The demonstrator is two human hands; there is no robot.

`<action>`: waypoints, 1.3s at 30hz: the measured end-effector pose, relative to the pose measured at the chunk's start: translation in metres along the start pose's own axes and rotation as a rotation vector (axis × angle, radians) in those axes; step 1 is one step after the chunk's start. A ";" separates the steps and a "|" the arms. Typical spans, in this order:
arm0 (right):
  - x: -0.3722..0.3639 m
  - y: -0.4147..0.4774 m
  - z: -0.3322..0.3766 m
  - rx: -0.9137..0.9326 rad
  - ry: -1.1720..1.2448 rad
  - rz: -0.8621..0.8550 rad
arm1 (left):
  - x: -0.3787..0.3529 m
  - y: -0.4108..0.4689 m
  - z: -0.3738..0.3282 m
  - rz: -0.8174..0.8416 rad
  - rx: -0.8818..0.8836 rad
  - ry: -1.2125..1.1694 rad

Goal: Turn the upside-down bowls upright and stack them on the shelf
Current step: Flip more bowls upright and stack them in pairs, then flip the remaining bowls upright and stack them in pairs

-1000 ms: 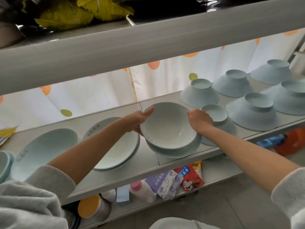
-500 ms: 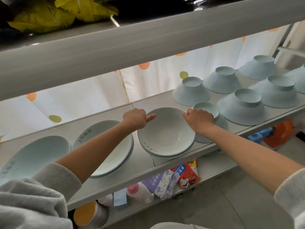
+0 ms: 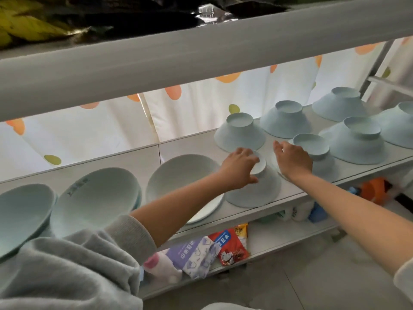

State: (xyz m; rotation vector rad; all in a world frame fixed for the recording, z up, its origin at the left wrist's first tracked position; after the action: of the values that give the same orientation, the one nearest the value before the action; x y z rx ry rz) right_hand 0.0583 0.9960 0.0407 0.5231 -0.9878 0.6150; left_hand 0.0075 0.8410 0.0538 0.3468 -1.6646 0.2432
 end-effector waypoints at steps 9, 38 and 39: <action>0.008 0.042 -0.054 0.207 0.103 0.168 | -0.020 0.051 -0.024 -0.023 0.328 -0.067; -0.003 0.079 -0.014 0.319 0.109 0.544 | 0.020 0.021 0.048 -0.459 1.052 -1.440; -0.006 0.080 -0.015 0.300 0.081 0.571 | 0.021 0.023 0.048 -0.430 1.053 -1.376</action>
State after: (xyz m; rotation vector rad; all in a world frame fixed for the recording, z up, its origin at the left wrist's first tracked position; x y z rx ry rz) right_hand 0.0096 1.0610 0.0385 0.4720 -0.9745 1.2998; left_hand -0.0471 0.8436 0.0693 1.9816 -2.5663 0.6293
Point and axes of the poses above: each hand's wrist, its own y-axis towards the middle knuckle, its own x-axis out of the back of the hand, z = x × y, the point moved 2 cm from there along y, towards the middle knuckle, and after that the axes turned 11 degrees about -x, right-handed, at the moved point
